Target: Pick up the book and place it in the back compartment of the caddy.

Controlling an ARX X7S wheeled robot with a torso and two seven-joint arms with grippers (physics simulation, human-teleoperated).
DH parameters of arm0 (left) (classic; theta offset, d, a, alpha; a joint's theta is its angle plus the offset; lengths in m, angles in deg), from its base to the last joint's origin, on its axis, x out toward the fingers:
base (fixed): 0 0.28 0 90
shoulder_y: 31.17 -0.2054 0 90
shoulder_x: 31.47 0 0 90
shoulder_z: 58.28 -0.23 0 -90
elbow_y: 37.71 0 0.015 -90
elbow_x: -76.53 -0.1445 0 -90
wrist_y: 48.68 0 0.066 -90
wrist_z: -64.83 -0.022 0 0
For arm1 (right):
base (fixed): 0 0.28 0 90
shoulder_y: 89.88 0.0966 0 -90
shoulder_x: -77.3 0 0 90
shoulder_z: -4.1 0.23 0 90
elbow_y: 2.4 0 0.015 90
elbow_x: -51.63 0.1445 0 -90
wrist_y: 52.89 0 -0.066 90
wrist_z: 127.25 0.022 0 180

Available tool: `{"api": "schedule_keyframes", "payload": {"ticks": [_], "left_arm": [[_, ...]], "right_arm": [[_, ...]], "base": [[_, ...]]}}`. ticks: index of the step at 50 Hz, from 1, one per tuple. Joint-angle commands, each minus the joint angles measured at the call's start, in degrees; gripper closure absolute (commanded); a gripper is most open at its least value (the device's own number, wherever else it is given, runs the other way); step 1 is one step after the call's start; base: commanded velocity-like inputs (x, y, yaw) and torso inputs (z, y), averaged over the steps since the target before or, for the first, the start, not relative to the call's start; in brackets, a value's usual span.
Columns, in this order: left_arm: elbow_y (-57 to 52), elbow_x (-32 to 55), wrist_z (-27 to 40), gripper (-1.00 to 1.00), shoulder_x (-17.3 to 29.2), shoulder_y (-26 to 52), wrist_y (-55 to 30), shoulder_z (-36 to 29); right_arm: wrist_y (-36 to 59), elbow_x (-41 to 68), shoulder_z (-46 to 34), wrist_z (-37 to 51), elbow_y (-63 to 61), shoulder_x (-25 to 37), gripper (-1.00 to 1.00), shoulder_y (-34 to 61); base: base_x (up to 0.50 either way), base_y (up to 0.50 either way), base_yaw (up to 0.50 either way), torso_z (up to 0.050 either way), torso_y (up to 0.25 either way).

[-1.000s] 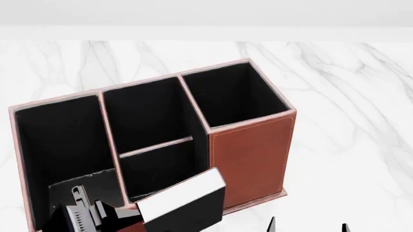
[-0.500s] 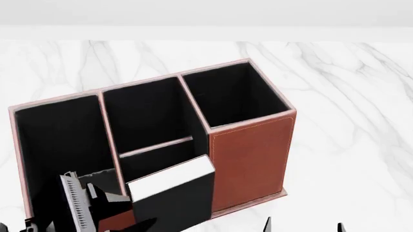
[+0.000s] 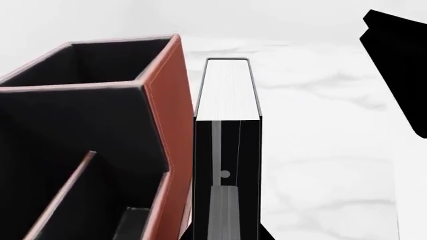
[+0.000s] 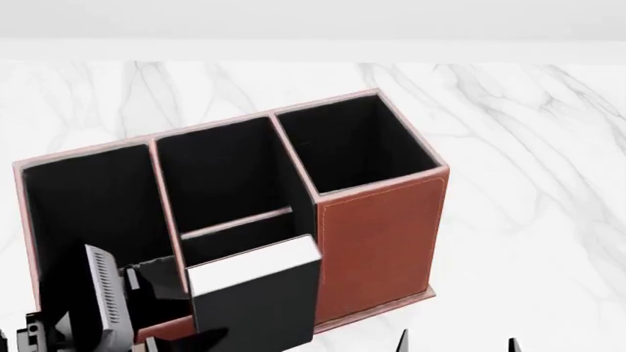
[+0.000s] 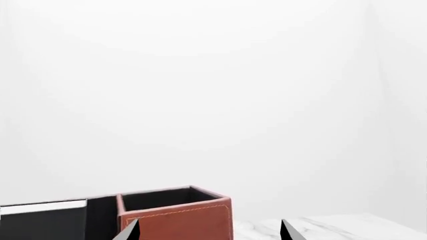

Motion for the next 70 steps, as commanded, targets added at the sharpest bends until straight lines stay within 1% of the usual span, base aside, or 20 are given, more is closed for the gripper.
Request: {"api": "schedule_keyframes", "payload": {"ticks": [1,12,21,25,27,46,47,49,51,52,56,57,58,66,67,70], "left_arm": [[-4.6,2.9,0.6,1.00,2.1,2.5,-0.3,3.6],[-5.6,2.7,1.6,1.00,2.4,3.4,-0.7,4.1],[-3.5,3.4,1.7,1.00,0.7,4.6,-2.1,4.6],[-2.9,3.2,2.3,1.00,0.2,4.2,-1.2,5.0],[-2.4,2.2,4.2,1.00,-0.2,3.1,0.5,5.4],[-2.4,2.1,4.1,1.00,-0.2,2.9,0.4,5.6],[-1.6,3.5,1.4,1.00,0.0,3.6,-0.4,5.6],[-1.2,3.3,2.6,1.00,-0.2,4.0,-1.2,5.6],[-0.5,4.0,1.2,1.00,-0.3,4.1,-1.0,5.9],[-0.4,4.1,0.8,1.00,-0.3,4.1,-0.8,6.0],[0.2,5.1,-0.7,1.00,-0.3,4.4,-1.4,6.1],[0.4,5.1,-1.4,1.00,-0.2,4.6,-1.6,6.0],[0.3,5.6,-3.7,1.00,0.0,4.5,-0.8,6.3],[2.8,6.2,-6.7,1.00,-0.4,5.5,-2.1,6.2],[3.1,6.0,-8.9,1.00,-0.5,6.0,-2.6,5.8],[4.3,6.3,-11.2,1.00,-1.0,6.3,-3.0,5.6]], "right_arm": [[0.1,0.0,-0.3,0.1,0.1,0.0,-1.00,0.1],[-0.1,0.1,-0.4,0.1,0.8,-0.1,-1.00,0.5],[0.4,-0.5,-0.4,0.5,0.2,0.0,-1.00,0.3],[2.5,-0.8,-0.6,0.8,-0.2,0.1,-1.00,0.5],[3.5,-1.5,-0.2,1.6,-0.3,-0.2,-1.00,0.5],[3.4,-1.4,-0.4,1.9,-0.3,0.0,-1.00,0.6],[2.5,-0.9,-0.8,1.1,-1.1,0.6,-1.00,-0.1],[2.0,-1.0,-1.0,0.9,-0.7,0.6,-1.00,0.2],[2.0,-1.2,-1.0,1.0,-0.4,0.4,-1.00,0.4],[3.6,-1.5,-1.2,1.0,-0.7,0.5,-1.00,0.7],[3.4,-1.4,-1.3,0.8,-0.9,0.7,-1.00,0.5],[3.2,-1.5,-1.3,0.9,-1.1,0.8,-1.00,0.3],[3.1,-1.6,-1.3,0.9,-1.0,0.8,-1.00,0.4],[3.3,-1.4,-1.5,0.8,-0.3,0.7,-1.00,1.0],[3.2,-1.4,-1.6,0.7,0.0,0.6,-1.00,1.1],[3.3,-1.6,-1.7,0.8,0.0,0.6,-1.00,1.1]], "base": [[0.00,0.00,0.00,0.000,0.000],[0.00,0.00,0.00,0.000,0.001],[0.00,0.00,0.00,0.000,0.001],[0.00,0.00,0.00,0.000,0.000],[0.00,0.00,0.00,0.000,0.005],[0.00,0.00,0.00,0.001,0.001],[0.00,0.00,0.00,0.000,0.000],[0.00,0.00,0.00,0.000,0.000],[0.00,0.00,0.00,0.000,0.005],[0.00,0.00,0.00,0.000,0.000],[0.00,0.00,0.00,0.000,0.000],[0.00,0.00,0.00,0.000,0.000],[0.00,0.00,0.00,0.000,0.010],[0.00,0.00,0.00,0.000,0.001],[0.00,0.00,0.00,0.000,0.000],[0.00,0.00,0.00,0.000,0.000]]}}
